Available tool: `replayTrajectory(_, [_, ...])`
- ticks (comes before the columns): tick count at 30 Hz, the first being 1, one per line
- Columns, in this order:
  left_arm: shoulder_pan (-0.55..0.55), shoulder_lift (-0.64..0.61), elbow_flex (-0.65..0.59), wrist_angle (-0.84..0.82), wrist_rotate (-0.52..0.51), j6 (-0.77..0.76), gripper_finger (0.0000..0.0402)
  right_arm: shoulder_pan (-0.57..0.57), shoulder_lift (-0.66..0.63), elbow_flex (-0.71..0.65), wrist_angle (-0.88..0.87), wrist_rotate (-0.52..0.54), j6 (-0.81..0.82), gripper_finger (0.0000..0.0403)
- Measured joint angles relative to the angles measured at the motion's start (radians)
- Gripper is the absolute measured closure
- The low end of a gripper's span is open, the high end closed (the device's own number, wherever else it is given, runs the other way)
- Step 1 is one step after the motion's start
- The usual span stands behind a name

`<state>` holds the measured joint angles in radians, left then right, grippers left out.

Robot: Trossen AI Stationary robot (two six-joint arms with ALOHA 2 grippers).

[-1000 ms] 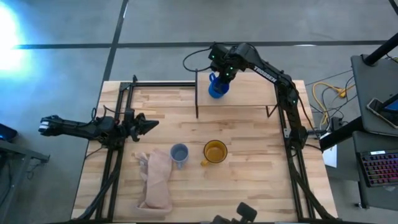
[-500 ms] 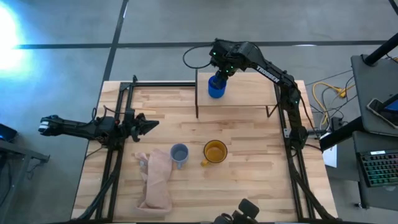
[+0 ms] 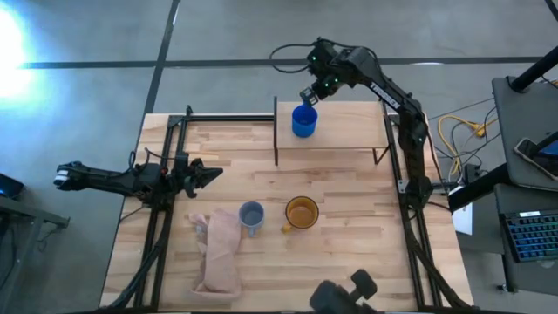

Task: Stack small to large cups/mugs on shelf
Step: Put the blue mug on the shelf

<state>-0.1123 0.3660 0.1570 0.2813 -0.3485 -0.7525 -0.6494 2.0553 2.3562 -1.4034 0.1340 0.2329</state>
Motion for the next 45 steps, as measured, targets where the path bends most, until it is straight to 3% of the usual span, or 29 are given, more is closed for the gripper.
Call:
replayTrajectory(5, [0.000, 0.000, 0.000, 0.000, 0.000, 0.000, 0.0402, -0.020, 0.037, 0.000, 0.002, -0.110, 0.062, 0.0392])
replayTrajectory(19, [0.000, -0.001, -0.009, 0.001, -0.001, 0.001, 0.0402, 0.028, 0.107, 0.000, 0.099, -0.116, 0.040, 0.0392])
replayTrajectory(24, [0.000, -0.002, -0.019, 0.000, -0.001, 0.001, 0.0402, 0.042, 0.107, 0.000, 0.126, -0.214, 0.041, 0.0392])
replayTrajectory(38, [0.000, -0.002, -0.020, 0.001, -0.001, 0.001, 0.0402, 0.088, 0.107, -0.002, 0.194, -0.238, -0.054, 0.0392])
replayTrajectory(41, [0.000, -0.002, -0.020, 0.001, -0.001, -0.001, 0.0402, 0.091, 0.107, -0.002, 0.213, -0.178, -0.050, 0.0392])
replayTrajectory(45, [0.000, -0.002, -0.020, 0.001, 0.000, -0.002, 0.0402, 0.088, 0.085, -0.002, 0.199, 0.023, -0.028, 0.0392])
